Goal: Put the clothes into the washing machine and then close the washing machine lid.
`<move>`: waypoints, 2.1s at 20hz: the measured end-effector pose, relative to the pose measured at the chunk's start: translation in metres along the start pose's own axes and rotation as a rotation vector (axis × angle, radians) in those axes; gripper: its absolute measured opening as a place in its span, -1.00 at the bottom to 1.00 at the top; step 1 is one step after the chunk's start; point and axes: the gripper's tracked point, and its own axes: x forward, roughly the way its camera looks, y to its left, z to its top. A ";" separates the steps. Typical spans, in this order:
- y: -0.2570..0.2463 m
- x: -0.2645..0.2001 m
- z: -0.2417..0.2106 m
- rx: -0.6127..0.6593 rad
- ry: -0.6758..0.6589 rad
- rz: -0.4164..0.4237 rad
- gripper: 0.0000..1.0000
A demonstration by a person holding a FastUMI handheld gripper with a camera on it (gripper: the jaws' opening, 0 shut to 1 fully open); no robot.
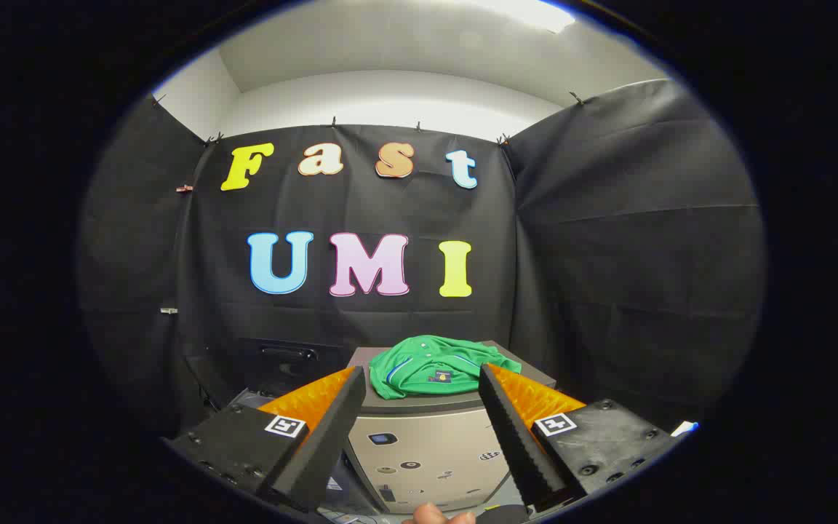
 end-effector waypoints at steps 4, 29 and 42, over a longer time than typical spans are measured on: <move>0.001 0.003 0.000 -0.001 0.007 0.004 0.97; 0.001 0.055 -0.006 -0.017 0.089 0.046 0.97; 0.006 0.201 -0.036 -0.063 0.366 0.109 0.98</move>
